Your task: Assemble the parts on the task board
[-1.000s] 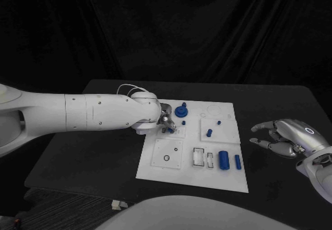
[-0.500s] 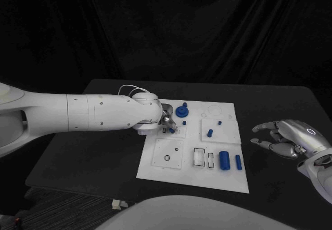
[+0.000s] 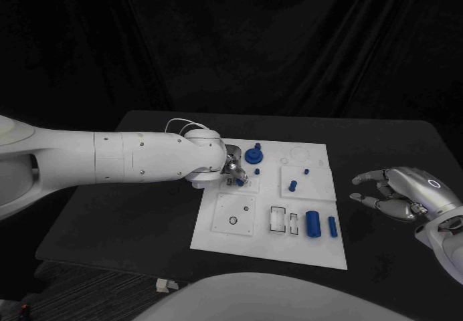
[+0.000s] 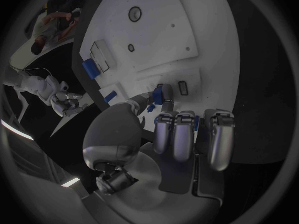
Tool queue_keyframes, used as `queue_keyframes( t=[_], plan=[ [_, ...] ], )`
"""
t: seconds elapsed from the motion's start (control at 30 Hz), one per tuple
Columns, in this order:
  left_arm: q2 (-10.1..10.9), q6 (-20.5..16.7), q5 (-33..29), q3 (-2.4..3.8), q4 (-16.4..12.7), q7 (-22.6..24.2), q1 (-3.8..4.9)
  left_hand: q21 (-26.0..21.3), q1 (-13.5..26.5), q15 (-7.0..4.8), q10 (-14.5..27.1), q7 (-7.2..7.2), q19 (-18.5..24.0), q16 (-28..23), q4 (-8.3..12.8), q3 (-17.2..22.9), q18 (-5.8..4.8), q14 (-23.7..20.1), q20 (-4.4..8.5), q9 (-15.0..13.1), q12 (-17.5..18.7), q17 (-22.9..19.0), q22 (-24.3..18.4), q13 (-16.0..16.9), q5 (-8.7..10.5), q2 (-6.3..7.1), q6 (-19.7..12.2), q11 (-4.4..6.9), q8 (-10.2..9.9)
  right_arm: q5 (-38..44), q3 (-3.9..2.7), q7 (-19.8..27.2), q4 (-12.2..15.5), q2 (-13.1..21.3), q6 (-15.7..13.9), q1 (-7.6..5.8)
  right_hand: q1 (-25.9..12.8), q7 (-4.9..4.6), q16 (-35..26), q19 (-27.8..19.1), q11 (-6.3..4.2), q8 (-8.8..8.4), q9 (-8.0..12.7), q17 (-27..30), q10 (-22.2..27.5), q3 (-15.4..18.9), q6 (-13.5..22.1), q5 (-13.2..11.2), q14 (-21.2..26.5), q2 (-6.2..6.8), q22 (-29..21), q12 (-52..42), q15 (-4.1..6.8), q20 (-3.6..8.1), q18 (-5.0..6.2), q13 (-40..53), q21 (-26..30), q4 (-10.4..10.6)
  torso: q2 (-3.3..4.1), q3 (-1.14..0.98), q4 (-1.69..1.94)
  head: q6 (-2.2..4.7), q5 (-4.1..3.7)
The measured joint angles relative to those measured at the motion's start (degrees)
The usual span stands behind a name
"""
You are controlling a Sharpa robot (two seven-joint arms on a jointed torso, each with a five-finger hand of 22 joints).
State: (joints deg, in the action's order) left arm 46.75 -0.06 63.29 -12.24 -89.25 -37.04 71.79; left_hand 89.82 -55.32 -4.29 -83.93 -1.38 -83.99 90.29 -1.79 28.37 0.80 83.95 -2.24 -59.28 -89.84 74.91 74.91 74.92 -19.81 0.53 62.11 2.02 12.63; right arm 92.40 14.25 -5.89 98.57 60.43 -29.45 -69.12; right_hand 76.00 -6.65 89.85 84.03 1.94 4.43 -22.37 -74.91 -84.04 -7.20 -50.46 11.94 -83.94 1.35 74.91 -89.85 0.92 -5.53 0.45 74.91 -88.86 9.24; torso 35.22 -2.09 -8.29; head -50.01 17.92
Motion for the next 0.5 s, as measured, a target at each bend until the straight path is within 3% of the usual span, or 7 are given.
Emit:
queue_keyframes(
  t=[0.3, 0.5],
  plan=[
    [0.08, 0.41, -0.01, -0.02, -0.01, 0.02, -0.13, 0.0, 1.01, 0.0, 0.0, 0.06, 0.0, 0.0, -1.69, -1.71, 0.0, 0.0, 0.0, 0.35, 0.0, 0.0, 0.0, 0.0, 5.71, -0.2, 0.88, 0.0, -0.89, 0.0, 0.0, -0.09, -0.16, -0.08, 0.04, 0.23, 0.0, 0.0, 0.0, 0.0, 0.0, 0.0, 0.06, 0.0, 0.0, 0.0, 0.0, 0.0, 0.0, 0.0, 0.0, 0.0, 0.0, 0.0, 0.0, 0.0, 0.0, 0.0, -0.02, -0.01, 0.03, 0.0, 0.16],
    [0.07, 0.7, -0.02, -0.08, 0.06, 0.02, -0.22, 0.0, 2.69, 0.0, 0.0, 0.15, 0.0, 0.0, -3.86, -5.59, 0.0, 0.0, 0.0, 0.77, 0.0, 0.0, 0.0, 0.0, 9.66, -0.16, 1.58, 0.0, -1.75, 0.0, 0.0, -0.15, -0.21, -0.09, 0.08, 0.44, 0.0, 0.2, 0.0, 0.0, 0.0, 0.0, 0.06, 0.0, 0.0, 0.0, -0.2, 0.27, 0.0, 0.0, 0.0, 0.0, 0.0, 0.0, 0.0, 0.0, 0.0, 0.0, -0.02, -0.01, 0.03, 0.0, 0.16]
  ],
)
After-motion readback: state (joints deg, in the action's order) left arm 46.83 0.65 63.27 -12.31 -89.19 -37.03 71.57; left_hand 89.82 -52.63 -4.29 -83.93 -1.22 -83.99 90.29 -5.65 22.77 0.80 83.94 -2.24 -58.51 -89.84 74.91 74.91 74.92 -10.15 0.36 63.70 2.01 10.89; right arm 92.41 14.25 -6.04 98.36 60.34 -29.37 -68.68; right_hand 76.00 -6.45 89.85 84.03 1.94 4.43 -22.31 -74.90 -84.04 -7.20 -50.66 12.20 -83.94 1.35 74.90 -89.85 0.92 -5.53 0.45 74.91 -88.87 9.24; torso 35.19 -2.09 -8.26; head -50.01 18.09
